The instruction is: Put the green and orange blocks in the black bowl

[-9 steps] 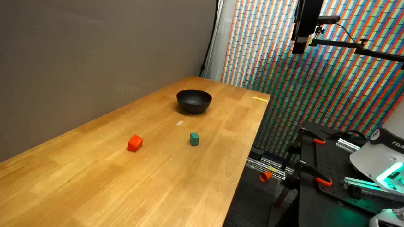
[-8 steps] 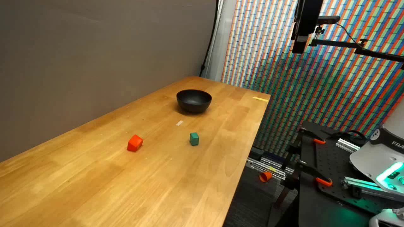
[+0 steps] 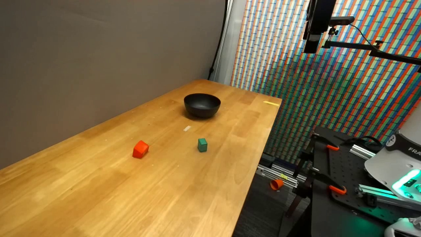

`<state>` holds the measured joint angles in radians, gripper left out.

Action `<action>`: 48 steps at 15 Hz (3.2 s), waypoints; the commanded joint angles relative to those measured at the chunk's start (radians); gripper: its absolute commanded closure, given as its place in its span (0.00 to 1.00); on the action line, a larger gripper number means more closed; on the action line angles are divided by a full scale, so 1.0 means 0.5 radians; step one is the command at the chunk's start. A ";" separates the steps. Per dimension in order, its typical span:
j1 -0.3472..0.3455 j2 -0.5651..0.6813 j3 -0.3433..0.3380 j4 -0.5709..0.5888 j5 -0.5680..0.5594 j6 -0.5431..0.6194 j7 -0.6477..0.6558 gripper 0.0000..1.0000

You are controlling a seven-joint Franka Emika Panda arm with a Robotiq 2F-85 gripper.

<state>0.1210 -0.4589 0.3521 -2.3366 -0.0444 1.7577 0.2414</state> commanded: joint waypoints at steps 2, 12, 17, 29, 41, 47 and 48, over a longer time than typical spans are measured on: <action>-0.026 0.318 -0.007 0.100 -0.098 0.297 0.252 0.00; 0.069 1.592 -0.226 0.767 0.060 0.691 0.430 0.00; 0.180 2.139 -0.413 1.295 0.131 0.681 0.469 0.00; 0.221 2.290 -0.508 1.301 0.393 0.782 0.583 0.00; 0.232 2.235 -0.563 0.971 0.410 1.046 0.643 0.42; 0.363 1.949 -0.630 0.843 0.253 0.913 0.782 0.89; 0.406 1.879 -0.670 0.828 0.161 0.871 0.850 0.95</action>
<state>0.2615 0.6220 0.0737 -1.8484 0.1170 2.2422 0.5886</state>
